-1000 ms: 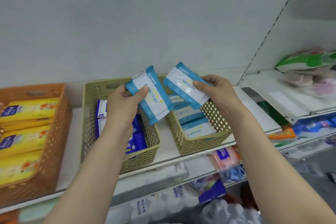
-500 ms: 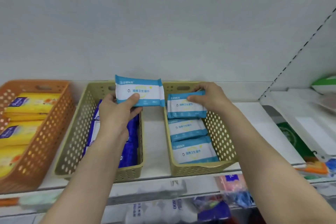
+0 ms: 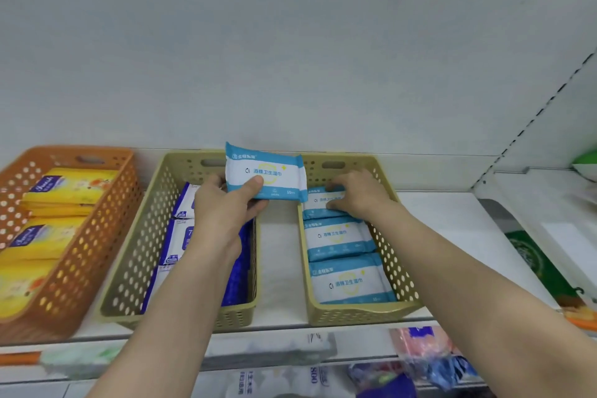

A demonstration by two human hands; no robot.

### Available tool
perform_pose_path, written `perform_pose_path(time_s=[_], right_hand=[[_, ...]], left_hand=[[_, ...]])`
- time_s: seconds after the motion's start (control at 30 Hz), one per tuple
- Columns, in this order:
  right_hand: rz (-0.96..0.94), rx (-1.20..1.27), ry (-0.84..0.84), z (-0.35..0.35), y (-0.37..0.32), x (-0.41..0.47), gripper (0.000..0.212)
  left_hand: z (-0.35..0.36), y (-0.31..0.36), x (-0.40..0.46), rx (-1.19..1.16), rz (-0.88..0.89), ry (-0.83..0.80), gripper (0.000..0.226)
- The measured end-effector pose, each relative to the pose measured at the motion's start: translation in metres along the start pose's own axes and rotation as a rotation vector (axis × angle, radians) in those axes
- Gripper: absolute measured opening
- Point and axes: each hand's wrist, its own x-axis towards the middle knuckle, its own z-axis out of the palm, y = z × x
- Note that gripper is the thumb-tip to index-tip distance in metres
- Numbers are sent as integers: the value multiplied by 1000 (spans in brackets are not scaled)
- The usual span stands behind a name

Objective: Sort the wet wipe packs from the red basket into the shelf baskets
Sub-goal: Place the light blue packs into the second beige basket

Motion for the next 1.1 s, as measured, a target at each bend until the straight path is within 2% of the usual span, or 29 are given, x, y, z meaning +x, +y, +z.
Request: perform_pose_path(time_s=[0.07, 0.13, 0.17, 0.2, 0.27, 0.37, 0.47, 0.57, 0.6, 0.67, 0.73, 0.8, 0.87, 0.97, 1.1], right_hand=[[16, 8, 108, -6, 1, -1, 40], [31, 269, 262, -23, -6, -7, 35], [32, 484, 257, -35, -13, -12, 34], [13, 699, 179, -47, -19, -18, 33], [-81, 854, -37, -63, -28, -30, 30], [-138, 799, -195, -68, -26, -40, 26], [-69, 740, -116, -64, -9, -39, 21], [31, 492, -9, -61, 8, -36, 25], [46, 422, 14, -60, 12, -35, 26], [55, 337, 26, -61, 14, -35, 28], [47, 344, -60, -64, 16, -37, 29], [2, 349, -219, -63, 14, -39, 26], [-41, 251, -324, -57, 9, -40, 26], [-75, 61, -315, -41, 0, -39, 39], [-69, 1, -292, -29, -4, -39, 55]], left_hand=[[3, -2, -2, 17, -17, -18, 40], [6, -5, -4, 39, -34, -49, 34], [8, -6, -5, 54, -38, -69, 31], [11, -7, -7, 70, -40, -88, 29], [18, -11, -10, 98, -45, -125, 31], [27, -18, -12, 199, -23, -170, 34], [29, -24, -10, 425, 70, -201, 39], [34, -31, -11, 639, 54, -255, 63], [37, -34, -13, 653, 20, -264, 63], [40, -41, -14, 633, -46, -274, 44], [41, -45, -13, 592, -76, -268, 28], [41, -44, -12, 546, -92, -247, 28], [42, -41, -12, 523, -107, -233, 30], [42, -40, -14, 520, -127, -240, 31], [42, -41, -13, 533, -122, -241, 33]])
